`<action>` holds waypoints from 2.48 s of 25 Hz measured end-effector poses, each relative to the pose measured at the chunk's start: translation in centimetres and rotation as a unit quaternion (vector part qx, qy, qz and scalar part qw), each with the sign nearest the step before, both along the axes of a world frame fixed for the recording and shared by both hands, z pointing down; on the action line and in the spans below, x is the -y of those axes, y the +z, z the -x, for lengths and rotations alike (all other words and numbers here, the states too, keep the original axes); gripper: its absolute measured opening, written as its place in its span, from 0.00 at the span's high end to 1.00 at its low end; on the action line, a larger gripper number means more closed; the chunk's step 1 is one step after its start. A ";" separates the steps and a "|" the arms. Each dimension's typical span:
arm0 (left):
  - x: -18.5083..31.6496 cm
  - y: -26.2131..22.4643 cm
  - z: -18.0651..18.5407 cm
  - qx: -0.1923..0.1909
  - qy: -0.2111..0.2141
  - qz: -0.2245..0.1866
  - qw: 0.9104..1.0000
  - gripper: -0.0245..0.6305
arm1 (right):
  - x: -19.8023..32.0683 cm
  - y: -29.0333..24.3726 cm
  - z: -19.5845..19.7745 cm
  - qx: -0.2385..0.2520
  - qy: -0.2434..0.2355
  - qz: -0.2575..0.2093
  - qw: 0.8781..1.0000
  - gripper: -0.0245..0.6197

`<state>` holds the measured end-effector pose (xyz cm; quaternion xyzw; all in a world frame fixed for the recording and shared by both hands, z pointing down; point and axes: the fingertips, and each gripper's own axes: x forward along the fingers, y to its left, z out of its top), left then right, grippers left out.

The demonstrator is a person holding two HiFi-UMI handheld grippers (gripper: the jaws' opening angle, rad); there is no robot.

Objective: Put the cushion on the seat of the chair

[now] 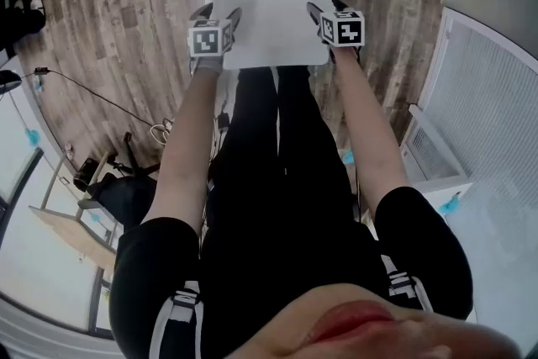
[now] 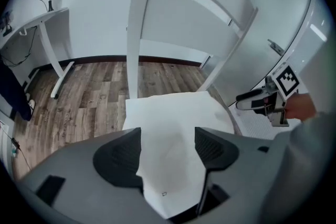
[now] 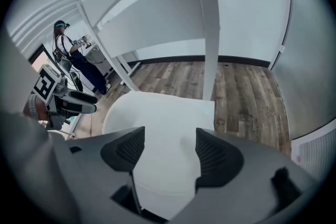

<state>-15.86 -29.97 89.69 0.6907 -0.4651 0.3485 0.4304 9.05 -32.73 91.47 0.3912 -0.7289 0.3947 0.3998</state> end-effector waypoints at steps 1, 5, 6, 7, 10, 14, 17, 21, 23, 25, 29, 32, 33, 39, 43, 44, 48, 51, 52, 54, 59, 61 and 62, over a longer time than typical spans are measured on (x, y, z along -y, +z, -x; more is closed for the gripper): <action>-0.4 -1.3 -0.6 -0.005 0.003 -0.003 1.000 0.47 | -0.4 -1.3 0.6 0.009 -0.003 -0.001 1.000 0.48; -2.4 -6.4 -3.3 -0.023 0.030 -0.006 0.999 0.56 | -2.2 -6.8 3.1 0.039 -0.026 -0.006 0.999 0.51; -2.8 -7.8 -4.1 -0.027 0.038 -0.007 0.999 0.59 | -2.6 -8.2 3.6 0.042 -0.033 -0.009 0.999 0.54; -3.2 -9.2 -4.8 -0.030 0.046 -0.009 0.998 0.61 | -3.0 -9.7 4.0 0.045 -0.038 -0.013 0.998 0.57; -4.1 -13.4 -5.9 -0.038 0.060 -0.020 0.997 0.74 | -4.2 -14.1 5.4 0.056 -0.052 -0.034 0.997 0.79; -5.0 -19.5 -6.8 -0.042 0.058 -0.055 0.996 0.90 | -5.8 -20.3 6.7 0.063 -0.082 -0.078 0.992 0.93; -5.2 -24.4 -7.3 -0.035 0.071 -0.100 0.992 0.93 | -6.4 -25.3 7.2 0.076 -0.097 -0.113 0.986 0.94; -5.4 -30.3 -7.3 -0.049 0.078 -0.136 0.986 0.94 | -6.7 -30.9 7.9 0.090 -0.122 -0.146 0.978 0.94; -5.3 -33.2 -7.5 -0.067 0.083 -0.144 0.984 0.94 | -6.5 -33.7 8.3 0.100 -0.131 -0.162 0.973 0.94; -5.0 -36.6 -7.9 -0.084 0.092 -0.167 0.978 0.94 | -6.1 -37.2 8.6 0.115 -0.140 -0.187 0.966 0.94; -4.3 -43.3 -8.7 -0.111 0.107 -0.227 0.962 0.94 | -6.2 -44.6 9.3 0.169 -0.156 -0.258 0.938 0.94; -3.6 -48.4 -9.6 -0.124 0.122 -0.276 0.945 0.94 | -6.1 -50.3 9.2 0.197 -0.158 -0.315 0.915 0.94; -3.4 -50.1 -9.8 -0.124 0.128 -0.294 0.939 0.94 | -6.0 -52.1 9.2 0.206 -0.158 -0.331 0.907 0.94; -3.5 -58.9 -10.4 -0.128 0.135 -0.389 0.902 0.94 | -6.6 -60.5 9.2 0.234 -0.170 -0.405 0.867 0.94; -3.7 -63.3 -10.7 -0.125 0.142 -0.444 0.876 0.94 | -6.8 -63.9 9.0 0.243 -0.174 -0.436 0.849 0.94; -3.8 -64.0 -10.7 -0.122 0.144 -0.454 0.871 0.94 | -6.8 -64.6 9.0 0.244 -0.174 -0.442 0.846 0.94; -3.4 -65.3 -10.7 -0.124 0.144 -0.475 0.859 0.94 | -6.1 -65.9 9.0 0.242 -0.177 -0.454 0.839 0.94; -3.4 -65.4 -10.7 -0.129 0.142 -0.478 0.857 0.94 | -5.9 -66.4 9.2 0.242 -0.177 -0.461 0.835 0.94; -3.4 -65.5 -10.7 -0.131 0.143 -0.479 0.856 0.94 | -5.9 -66.5 9.3 0.243 -0.176 -0.463 0.834 0.94; -3.3 -65.5 -10.7 -0.134 0.144 -0.480 0.855 0.94 | -5.9 -66.7 9.4 0.243 -0.176 -0.466 0.832 0.94; -3.3 -65.5 -10.8 -0.138 0.148 -0.482 0.853 0.94 | -5.8 -66.7 9.3 0.240 -0.176 -0.469 0.832 0.94; -3.3 -65.6 -10.8 -0.140 0.149 -0.482 0.852 0.94 | -5.8 -66.8 9.2 0.239 -0.174 -0.469 0.832 0.94; -3.3 -65.6 -10.8 -0.140 0.149 -0.483 0.851 0.94 | -5.8 -66.9 9.2 0.239 -0.172 -0.469 0.832 0.94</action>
